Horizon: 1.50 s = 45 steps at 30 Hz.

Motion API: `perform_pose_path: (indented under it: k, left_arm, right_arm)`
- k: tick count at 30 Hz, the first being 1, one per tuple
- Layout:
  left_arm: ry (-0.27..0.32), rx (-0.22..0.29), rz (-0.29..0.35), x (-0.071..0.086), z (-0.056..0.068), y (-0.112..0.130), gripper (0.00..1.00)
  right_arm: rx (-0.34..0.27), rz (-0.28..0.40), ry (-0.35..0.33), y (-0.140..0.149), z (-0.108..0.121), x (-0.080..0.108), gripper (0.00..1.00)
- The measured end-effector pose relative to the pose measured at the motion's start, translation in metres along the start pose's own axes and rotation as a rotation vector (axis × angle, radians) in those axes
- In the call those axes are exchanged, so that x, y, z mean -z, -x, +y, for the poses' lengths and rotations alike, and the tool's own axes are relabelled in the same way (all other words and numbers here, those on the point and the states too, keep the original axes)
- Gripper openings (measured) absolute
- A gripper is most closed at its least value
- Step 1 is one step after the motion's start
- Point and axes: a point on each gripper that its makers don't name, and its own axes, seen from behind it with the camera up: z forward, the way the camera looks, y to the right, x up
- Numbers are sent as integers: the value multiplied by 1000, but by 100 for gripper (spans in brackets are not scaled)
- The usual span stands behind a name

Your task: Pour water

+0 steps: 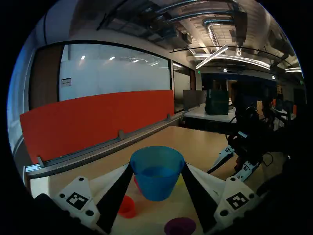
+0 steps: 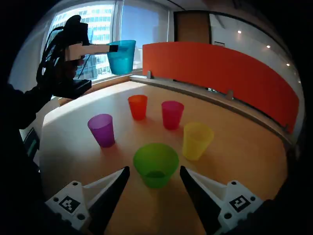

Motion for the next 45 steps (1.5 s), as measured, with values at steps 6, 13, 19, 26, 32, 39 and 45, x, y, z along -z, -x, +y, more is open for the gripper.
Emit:
perform_pose_path:
  k: [6, 13, 19, 26, 32, 39, 45]
  left_arm:
    - [-7, 2, -5, 3, -2, 4, 87]
    - [-10, 7, -8, 7, -3, 8, 87]
    - [-14, 11, -11, 10, -4, 12, 87]
    - [-20, 14, -11, 13, -4, 15, 87]
    - [-25, 24, 0, 17, -2, 15, 87]
    - [-36, 32, 6, 24, -1, 17, 87]
    - [-46, 37, 23, 33, 3, 13, 87]
  right_arm:
    - [2, -14, 5, 6, 3, -11, 99]
    - [-3, -14, 1, 6, 4, -26, 99]
    - [-11, -2, -1, 3, 4, -36, 99]
    - [-21, 11, 1, 1, 4, -44, 98]
    - [-21, 26, -3, -2, 3, -43, 91]
    - [-23, 70, -6, -17, -3, -34, 91]
    - [-9, 137, -11, -46, -14, -21, 91]
